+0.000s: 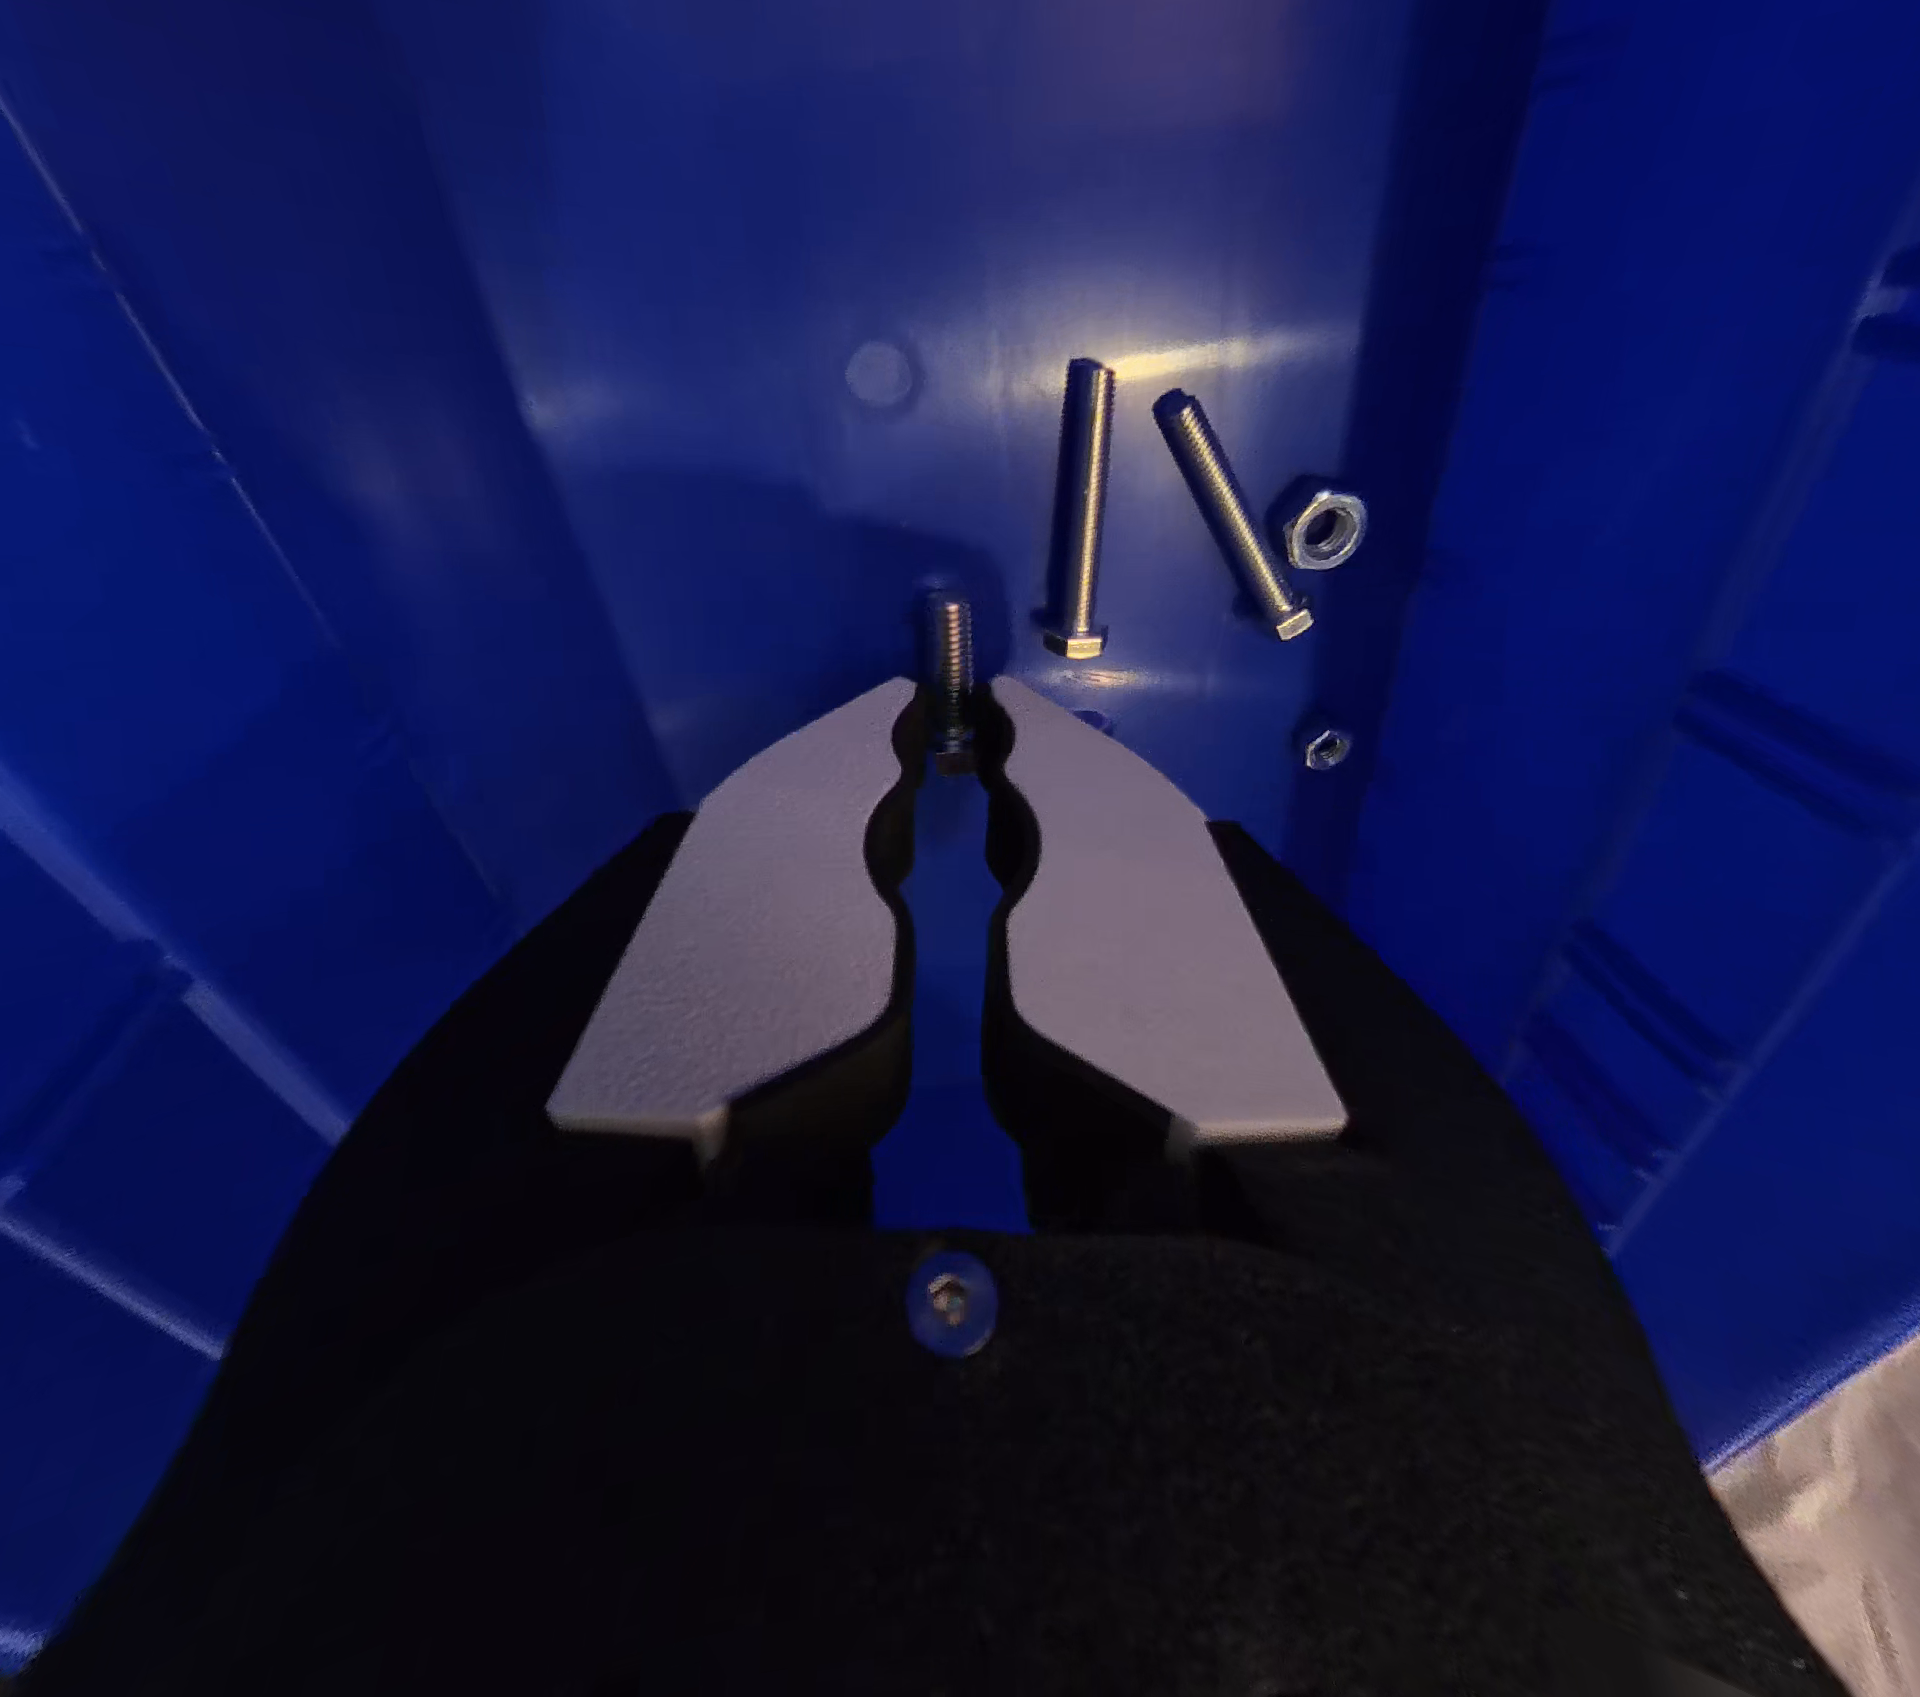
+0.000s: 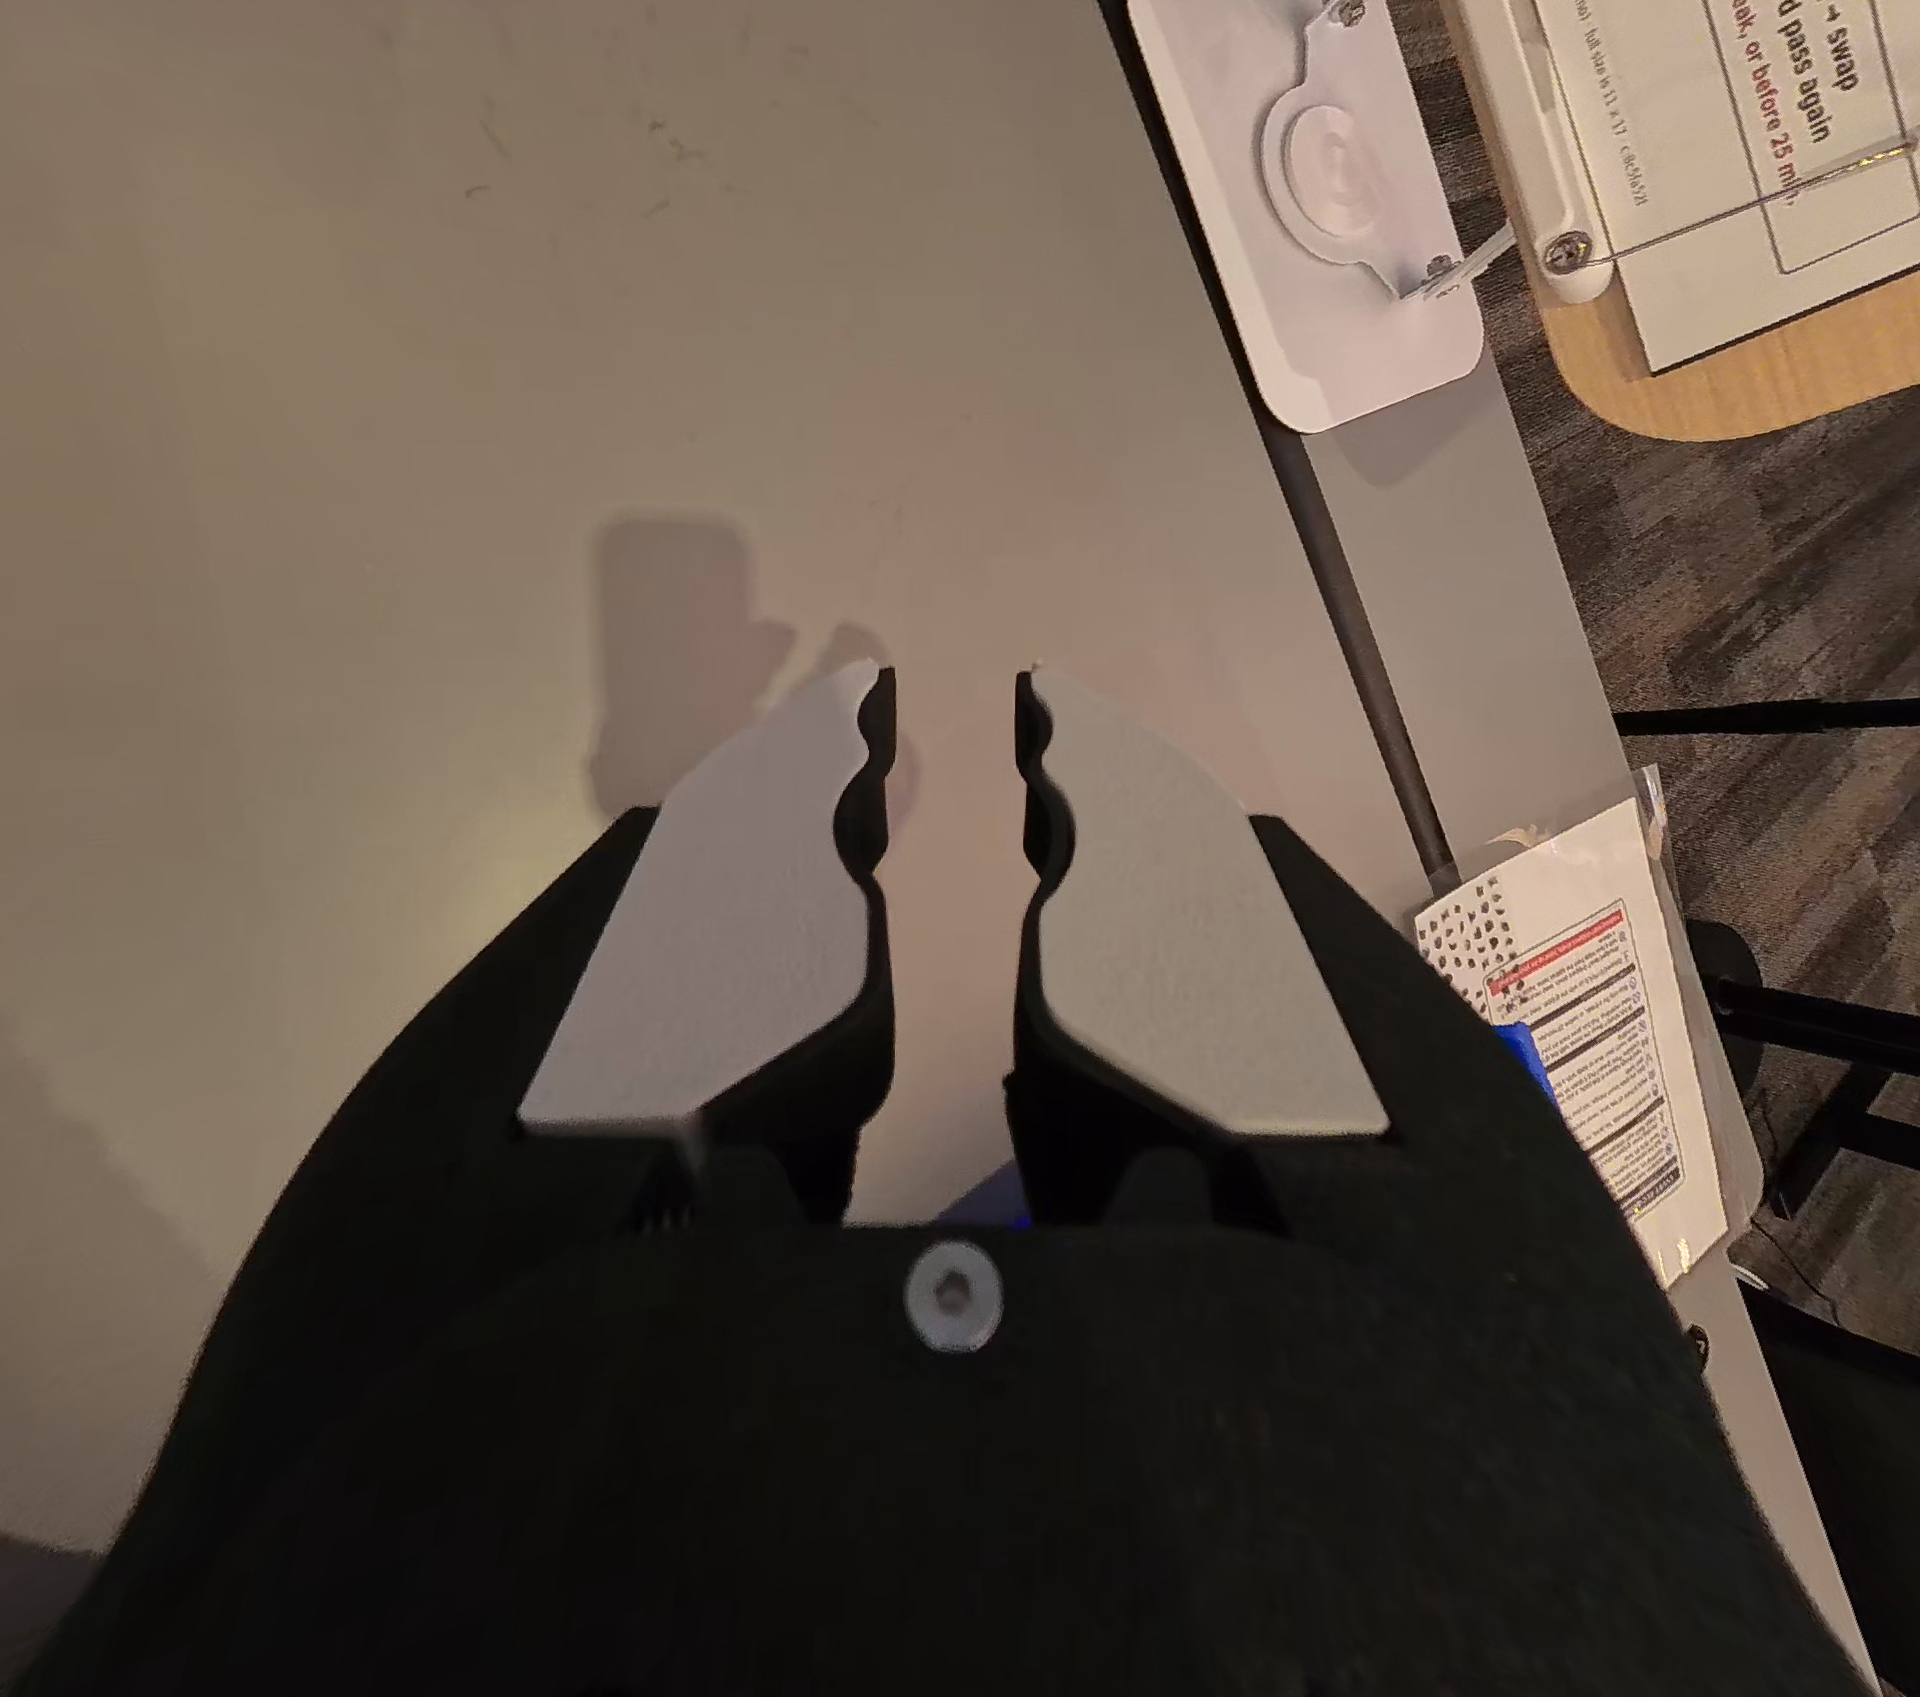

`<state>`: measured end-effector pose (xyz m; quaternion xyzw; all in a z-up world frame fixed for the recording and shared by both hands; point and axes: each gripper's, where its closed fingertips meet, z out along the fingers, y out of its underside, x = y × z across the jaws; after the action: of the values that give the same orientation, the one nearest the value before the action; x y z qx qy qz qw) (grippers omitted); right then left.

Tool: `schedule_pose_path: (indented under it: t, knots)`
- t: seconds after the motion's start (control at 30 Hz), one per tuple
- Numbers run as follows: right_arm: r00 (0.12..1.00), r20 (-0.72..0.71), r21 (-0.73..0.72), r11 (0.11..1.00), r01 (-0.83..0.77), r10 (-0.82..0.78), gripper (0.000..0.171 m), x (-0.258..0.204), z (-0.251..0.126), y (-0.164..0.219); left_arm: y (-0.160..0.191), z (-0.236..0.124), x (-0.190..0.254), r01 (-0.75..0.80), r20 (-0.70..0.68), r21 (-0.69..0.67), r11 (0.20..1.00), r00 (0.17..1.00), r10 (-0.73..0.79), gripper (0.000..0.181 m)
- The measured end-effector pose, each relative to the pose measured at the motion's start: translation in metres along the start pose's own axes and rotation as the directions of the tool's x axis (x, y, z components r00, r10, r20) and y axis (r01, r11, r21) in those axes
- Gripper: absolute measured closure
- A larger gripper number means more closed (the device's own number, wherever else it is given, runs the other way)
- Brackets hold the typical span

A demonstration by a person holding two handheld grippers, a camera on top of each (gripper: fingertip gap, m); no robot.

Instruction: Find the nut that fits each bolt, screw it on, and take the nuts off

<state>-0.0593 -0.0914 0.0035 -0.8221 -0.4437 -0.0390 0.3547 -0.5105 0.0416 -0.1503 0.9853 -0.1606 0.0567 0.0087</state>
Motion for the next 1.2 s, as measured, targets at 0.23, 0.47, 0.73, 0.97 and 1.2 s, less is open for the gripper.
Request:
schedule_pose_path:
  t: [0.23,0.47,0.73,0.97,1.2]
  knots:
    - [1.0,-0.015,-0.01,1.0,0.009,-0.009,0.151,0.002,0.002,0.002,-0.001,-0.01,-0.001,-0.043,-0.035,0.047,0.998,0.998,0.045,0.174]
    - [1.0,0.002,0.04,0.999,0.031,-0.031,0.152,-0.005,0.004,-0.01,-0.03,-0.106,0.078,-0.19,-0.213,0.505,0.842,0.918,0.334,0.174]
    - [0.972,0.219,0.431,0.902,-0.017,-0.086,0.153,-0.039,-0.017,-0.069,0.005,-0.189,0.316,-0.361,-0.165,0.885,0.294,0.346,0.923,0.174]
    - [0.929,0.348,0.658,0.739,-0.148,-0.124,0.152,-0.047,-0.046,-0.096,0.039,-0.163,0.395,-0.359,-0.191,0.907,0.22,0.116,0.975,0.174]
    - [0.837,0.528,0.651,0.7,-0.293,-0.14,0.152,-0.064,-0.045,-0.105,0.051,-0.162,0.406,-0.372,-0.133,0.916,0.148,0.068,0.989,0.174]
